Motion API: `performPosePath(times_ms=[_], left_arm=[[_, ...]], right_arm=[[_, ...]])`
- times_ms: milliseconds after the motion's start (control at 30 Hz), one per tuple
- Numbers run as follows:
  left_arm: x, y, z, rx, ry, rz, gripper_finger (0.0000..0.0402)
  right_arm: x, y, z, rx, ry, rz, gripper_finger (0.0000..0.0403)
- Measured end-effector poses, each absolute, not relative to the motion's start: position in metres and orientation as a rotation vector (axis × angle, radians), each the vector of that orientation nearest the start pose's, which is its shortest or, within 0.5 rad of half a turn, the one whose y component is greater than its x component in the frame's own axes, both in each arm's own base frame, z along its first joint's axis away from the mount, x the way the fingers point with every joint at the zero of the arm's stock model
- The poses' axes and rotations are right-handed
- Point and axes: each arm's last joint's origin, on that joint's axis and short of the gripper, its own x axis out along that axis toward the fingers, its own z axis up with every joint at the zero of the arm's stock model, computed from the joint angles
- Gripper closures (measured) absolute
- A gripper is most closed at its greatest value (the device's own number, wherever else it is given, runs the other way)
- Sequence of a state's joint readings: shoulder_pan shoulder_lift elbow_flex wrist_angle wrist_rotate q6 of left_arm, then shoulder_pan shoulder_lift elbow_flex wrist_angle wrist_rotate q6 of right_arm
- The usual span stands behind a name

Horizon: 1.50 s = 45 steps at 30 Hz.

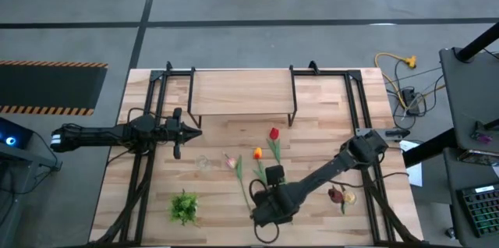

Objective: Pick and place flowers into a vace then onto a shelf
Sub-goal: Put the dark red flower into the right transparent flower vase

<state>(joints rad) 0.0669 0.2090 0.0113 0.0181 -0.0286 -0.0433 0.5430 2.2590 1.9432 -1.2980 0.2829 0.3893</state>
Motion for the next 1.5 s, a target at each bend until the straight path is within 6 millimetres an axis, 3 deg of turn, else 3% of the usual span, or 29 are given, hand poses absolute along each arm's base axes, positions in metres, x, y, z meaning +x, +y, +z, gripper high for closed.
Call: performPosePath(times_ms=[467,1067,1233,1500], left_arm=[[0.109,0.008,0.152,-0.047,0.178,0.099,0.0396],[0.109,0.008,0.152,-0.047,0.178,0.099,0.0396],[0.109,0.008,0.152,-0.047,0.178,0.099,0.0396],[0.109,0.008,0.152,-0.046,0.178,0.099,0.0396]], right_arm=[[0.372,0.21,0.148,-0.35,1.483,-0.078,0.0173],[0.372,0.207,0.148,-0.348,1.5,-0.051,0.0225],[0.372,0.206,0.148,-0.348,1.502,-0.049,0.0258],[0.372,0.206,0.148,-0.351,1.503,-0.046,0.0344]])
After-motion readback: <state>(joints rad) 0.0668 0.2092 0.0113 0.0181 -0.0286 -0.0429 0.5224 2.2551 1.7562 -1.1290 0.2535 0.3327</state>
